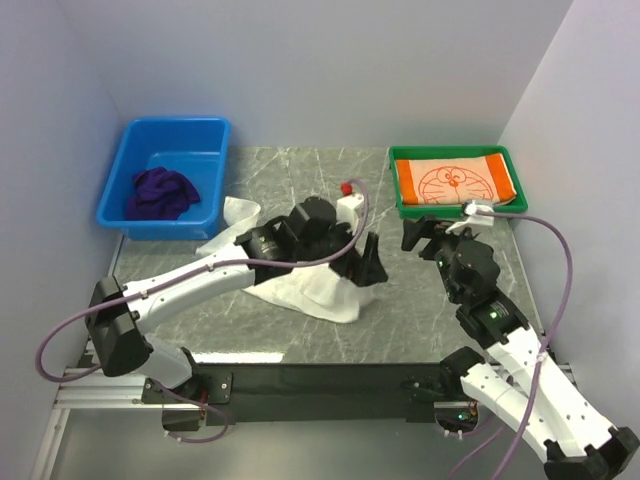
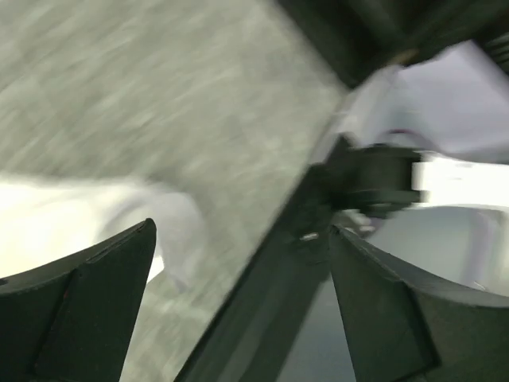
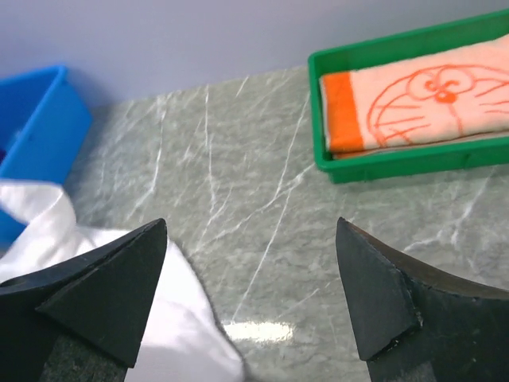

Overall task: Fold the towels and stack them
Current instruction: Move the towel to the center of the board

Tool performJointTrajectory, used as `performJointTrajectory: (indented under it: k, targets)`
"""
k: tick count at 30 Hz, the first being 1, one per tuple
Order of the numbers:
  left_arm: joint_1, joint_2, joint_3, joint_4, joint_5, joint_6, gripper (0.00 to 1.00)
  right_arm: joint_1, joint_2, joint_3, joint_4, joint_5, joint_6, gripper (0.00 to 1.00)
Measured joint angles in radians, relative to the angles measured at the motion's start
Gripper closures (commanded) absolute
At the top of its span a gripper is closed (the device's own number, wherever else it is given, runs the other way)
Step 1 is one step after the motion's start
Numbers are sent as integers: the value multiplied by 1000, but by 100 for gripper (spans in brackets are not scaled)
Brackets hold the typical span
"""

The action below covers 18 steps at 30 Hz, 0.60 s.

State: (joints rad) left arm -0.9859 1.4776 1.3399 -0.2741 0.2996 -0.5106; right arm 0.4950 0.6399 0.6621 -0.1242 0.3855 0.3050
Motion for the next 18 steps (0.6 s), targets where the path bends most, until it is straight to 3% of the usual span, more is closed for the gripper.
performJointTrajectory:
  k: [5,10,15,18]
  targets:
    - [47,-143,-150,-62,-216,-27,5,0,172,27,-9,-152,-19,16]
    - [248,-348,-294,-43,-343,-116,9,34,431,80,-45,-323,-59,19]
    - [411,-367,-478,-46,-412,-211,15,194,622,193,-126,-383,-143,20]
    - [462,-323,-583,-49,-428,-259,19,320,731,279,-150,-371,-174,29]
